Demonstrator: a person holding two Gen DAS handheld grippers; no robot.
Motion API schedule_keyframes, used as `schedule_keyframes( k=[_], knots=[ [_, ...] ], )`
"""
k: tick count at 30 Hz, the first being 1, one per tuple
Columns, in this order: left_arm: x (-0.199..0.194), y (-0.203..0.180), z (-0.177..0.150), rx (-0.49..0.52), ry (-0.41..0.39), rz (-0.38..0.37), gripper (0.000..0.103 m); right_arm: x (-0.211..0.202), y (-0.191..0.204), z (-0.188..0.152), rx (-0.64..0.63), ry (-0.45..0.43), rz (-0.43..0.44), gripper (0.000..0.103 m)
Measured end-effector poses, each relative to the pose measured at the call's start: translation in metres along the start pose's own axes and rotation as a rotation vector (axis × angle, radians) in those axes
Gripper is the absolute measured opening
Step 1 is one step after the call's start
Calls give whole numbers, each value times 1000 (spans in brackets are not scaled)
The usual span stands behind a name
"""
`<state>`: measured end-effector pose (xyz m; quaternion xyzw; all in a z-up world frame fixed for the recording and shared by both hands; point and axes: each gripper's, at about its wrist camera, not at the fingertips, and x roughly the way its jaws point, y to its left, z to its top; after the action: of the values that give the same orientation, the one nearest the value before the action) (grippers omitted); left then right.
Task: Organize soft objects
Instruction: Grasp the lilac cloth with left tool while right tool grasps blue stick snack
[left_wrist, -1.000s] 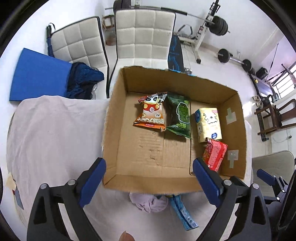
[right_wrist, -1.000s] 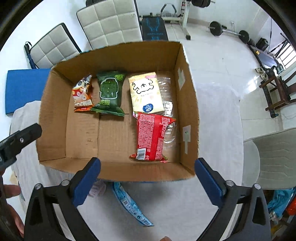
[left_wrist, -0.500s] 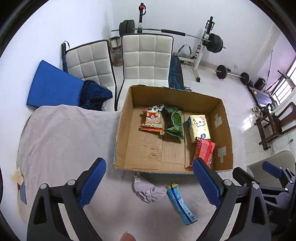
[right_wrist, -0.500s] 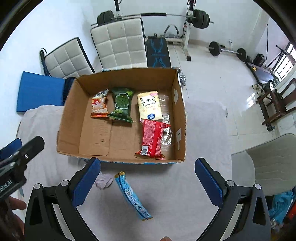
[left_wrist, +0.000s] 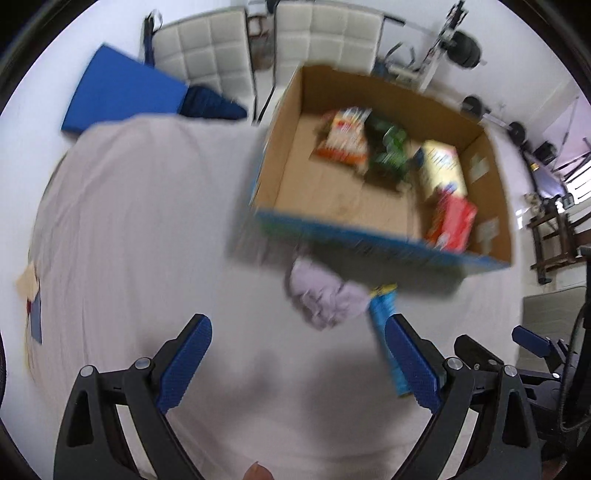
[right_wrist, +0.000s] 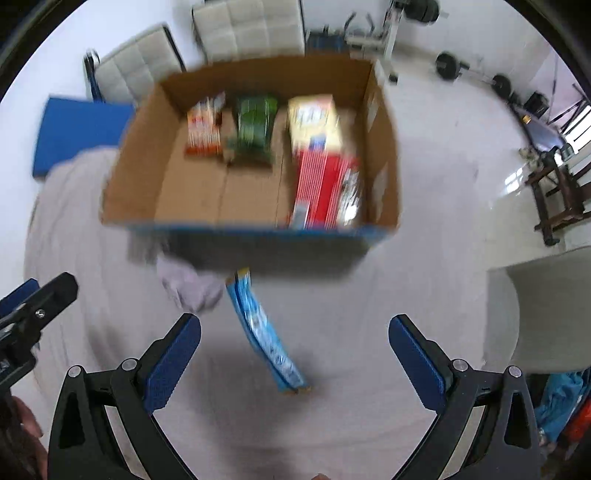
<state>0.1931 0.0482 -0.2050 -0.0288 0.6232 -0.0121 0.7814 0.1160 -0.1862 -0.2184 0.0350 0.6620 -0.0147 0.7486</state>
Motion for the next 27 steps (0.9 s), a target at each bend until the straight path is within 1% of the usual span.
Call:
schedule_keyframes(
  k=[3, 4, 6, 7, 8, 9, 11, 12, 13, 14, 15, 18, 20, 23, 27],
  knots=[
    [30, 12, -9, -41, 64, 13, 96, 47, 6, -11, -9, 94, 27, 103],
    [41, 16, -11, -58, 90, 8, 96, 58, 7, -14, -9, 107, 30, 103],
    [55, 23, -15, -88, 123, -3, 96, 87, 10, -20, 1, 164, 48, 101],
    [61, 25, -15, -98, 136, -3, 96, 99, 12, -23, 7, 185, 51, 96],
    [67, 26, -15, -105, 147, -8, 96, 109, 14, -25, 10, 201, 58, 87],
    [72, 27, -15, -111, 156, -15, 96, 115, 15, -26, 10, 211, 58, 82],
    [82, 27, -12, -132, 178, -28, 96, 130, 17, -30, 20, 241, 77, 62],
    [88, 27, -10, -144, 191, -46, 96, 134, 18, -32, 22, 246, 77, 59],
    [93, 26, -7, -159, 203, -62, 96, 137, 18, -33, 18, 241, 63, 56],
    [97, 27, -5, -175, 215, -87, 96, 138, 18, -35, 12, 231, 44, 49],
    [101, 26, -3, -188, 222, -103, 96, 138, 17, -36, 13, 228, 41, 45],
    [115, 24, 6, -225, 244, -137, 96, 135, 10, -43, 22, 231, 35, 38],
    [127, 22, 12, -256, 261, -161, 96, 132, 3, -44, 27, 230, 23, 30],
    [146, 17, 16, -286, 302, -196, 96, 126, -9, -45, 41, 226, 15, 27],
    [166, 6, 18, -279, 334, -201, 96, 122, -20, -42, 51, 222, 8, 26]
  ],
)
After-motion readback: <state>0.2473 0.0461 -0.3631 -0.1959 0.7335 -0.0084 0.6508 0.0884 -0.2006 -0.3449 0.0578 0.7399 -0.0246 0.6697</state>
